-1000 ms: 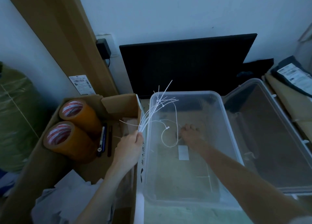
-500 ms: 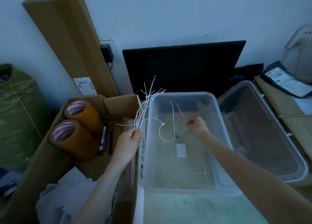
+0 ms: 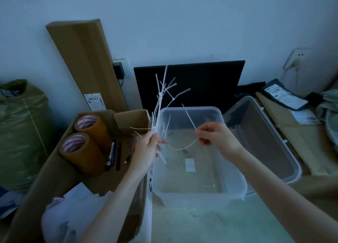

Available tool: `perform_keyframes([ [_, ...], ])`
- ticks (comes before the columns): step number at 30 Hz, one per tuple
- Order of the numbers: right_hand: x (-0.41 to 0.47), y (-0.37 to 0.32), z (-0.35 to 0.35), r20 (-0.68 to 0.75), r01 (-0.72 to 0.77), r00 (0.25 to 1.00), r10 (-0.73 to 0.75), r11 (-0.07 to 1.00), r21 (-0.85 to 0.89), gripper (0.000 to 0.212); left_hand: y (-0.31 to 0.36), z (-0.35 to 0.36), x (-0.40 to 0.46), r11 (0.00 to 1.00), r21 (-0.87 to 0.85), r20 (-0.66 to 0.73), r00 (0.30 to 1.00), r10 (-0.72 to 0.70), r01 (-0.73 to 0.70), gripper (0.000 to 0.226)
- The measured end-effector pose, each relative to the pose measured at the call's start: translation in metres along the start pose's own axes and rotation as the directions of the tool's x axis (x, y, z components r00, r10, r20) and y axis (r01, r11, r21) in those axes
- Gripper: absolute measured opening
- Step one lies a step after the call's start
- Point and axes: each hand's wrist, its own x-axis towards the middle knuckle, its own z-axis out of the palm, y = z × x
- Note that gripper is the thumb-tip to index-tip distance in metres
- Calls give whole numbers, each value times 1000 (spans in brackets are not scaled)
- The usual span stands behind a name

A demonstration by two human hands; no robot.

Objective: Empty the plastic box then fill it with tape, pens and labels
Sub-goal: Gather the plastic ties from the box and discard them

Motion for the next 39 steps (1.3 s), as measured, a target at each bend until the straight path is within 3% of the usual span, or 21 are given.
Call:
perform_keyframes([
  [9,-17,-3,5,15,-49,999,47,959,281,11,-1,25,-19,989,84,194,976,104,-122,37],
  [13,-14,1,3,-28,-66,997,77,954,294,10,-4,27,-25,990,45,234,965,120,-134,31],
  [17,-6,8,5,-99,-49,992,74,969,240,17,-10,26,-22,980,161,291,955,65,-116,33],
  [19,3,18,6,-182,-36,981,63,988,151,17,-15,26,-17,986,153,263,965,19,-62,35],
  [21,18,35,4,-279,-77,959,57,995,-62,12,-18,26,-11,995,103,203,979,-32,11,34],
  [23,33,59,4,-249,-219,959,135,911,-350,22,-21,26,-5,997,22,151,986,-73,71,33],
  [25,43,82,6,-154,-322,946,283,794,-516,43,-24,24,-1,991,-74,120,987,-104,114,32],
  [28,48,105,13,-94,-396,898,429,698,-597,48,-27,22,0,975,-179,87,989,-120,134,31],
  [32,55,113,23,-121,-393,870,479,524,-756,40,-30,23,-2,960,-248,-25,990,-142,131,31],
  [34,55,125,28,-105,-406,855,507,531,-744,38,-33,24,-4,953,-282,-84,986,-143,114,31],
  [39,50,145,34,-30,-264,868,495,411,-872,36,-36,29,-9,979,-198,-126,989,-82,56,32],
])
